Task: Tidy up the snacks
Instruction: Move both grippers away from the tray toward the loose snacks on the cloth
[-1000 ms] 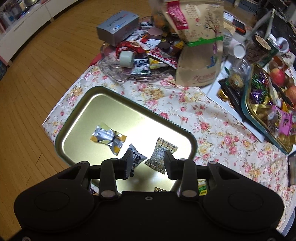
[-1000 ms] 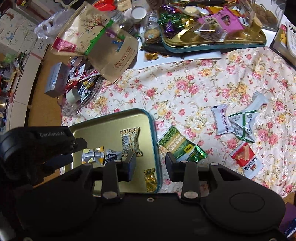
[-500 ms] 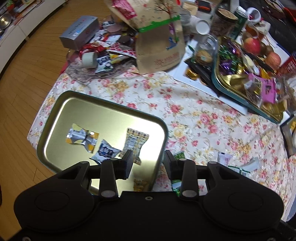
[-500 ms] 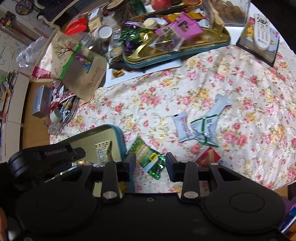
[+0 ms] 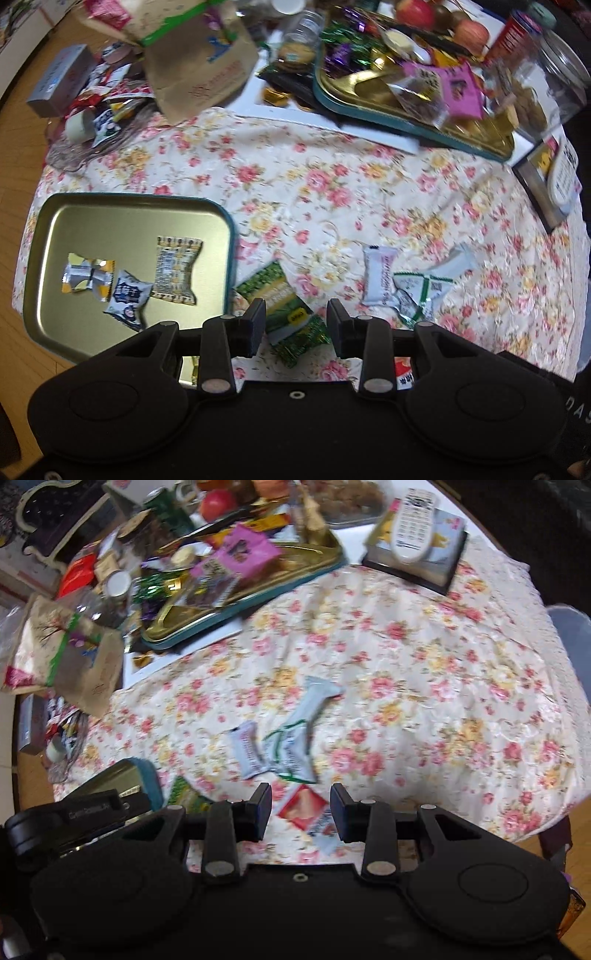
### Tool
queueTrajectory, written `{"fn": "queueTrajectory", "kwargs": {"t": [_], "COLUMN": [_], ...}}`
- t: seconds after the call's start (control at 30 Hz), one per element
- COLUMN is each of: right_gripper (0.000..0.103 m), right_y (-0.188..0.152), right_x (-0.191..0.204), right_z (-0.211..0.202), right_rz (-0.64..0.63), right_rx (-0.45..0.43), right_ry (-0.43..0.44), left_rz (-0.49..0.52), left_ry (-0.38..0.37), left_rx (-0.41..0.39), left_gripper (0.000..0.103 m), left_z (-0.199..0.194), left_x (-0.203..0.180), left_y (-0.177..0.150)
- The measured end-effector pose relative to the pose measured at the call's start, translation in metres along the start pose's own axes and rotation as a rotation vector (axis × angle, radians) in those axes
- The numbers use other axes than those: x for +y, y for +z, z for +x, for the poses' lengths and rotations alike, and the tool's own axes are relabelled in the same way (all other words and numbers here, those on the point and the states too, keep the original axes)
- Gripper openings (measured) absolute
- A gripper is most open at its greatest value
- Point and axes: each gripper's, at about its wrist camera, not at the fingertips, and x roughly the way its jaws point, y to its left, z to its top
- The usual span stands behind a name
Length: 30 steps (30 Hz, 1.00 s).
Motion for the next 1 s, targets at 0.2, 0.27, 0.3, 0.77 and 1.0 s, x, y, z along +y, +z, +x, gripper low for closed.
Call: {"fn": "queueTrajectory", "kwargs": {"t": [0.2, 0.27, 0.3, 0.77, 1.0], "right_gripper": [0.038, 0.038, 0.038, 0.038, 0.038], "right_y": [0.001, 0.0, 0.0, -0.006, -0.004], "right_x": [-0.027, -0.031, -0.033, -0.019, -0.01], "right_z": [0.002, 0.0, -0.001, -0.008, -0.01], "right_rz": [0.023, 0.023, 0.027, 0.007, 0.004], "right_rx": [0.028, 0.031, 0.033, 0.047, 0.046], "right_ry": [-0.016, -0.018, -0.015, -0.001, 0.014], "left_rz": [0.065, 0.083, 0.09, 0.029, 0.051], "left_ry": [-0.058, -0.048, -0.043, -0.079, -0.013], "left_rx": [0.063, 0.079, 0.087, 0.155, 0.103], "left_gripper": [0.045, 0.045, 0.045, 0.045, 0.045], "left_z": [0.012, 0.017, 0.019, 0.047, 0.057], "left_x": [-0.017, -0.019, -0.019, 0.007, 0.011], "left_y": [-0.004, -0.007, -0.008, -0.008, -0.003]}}
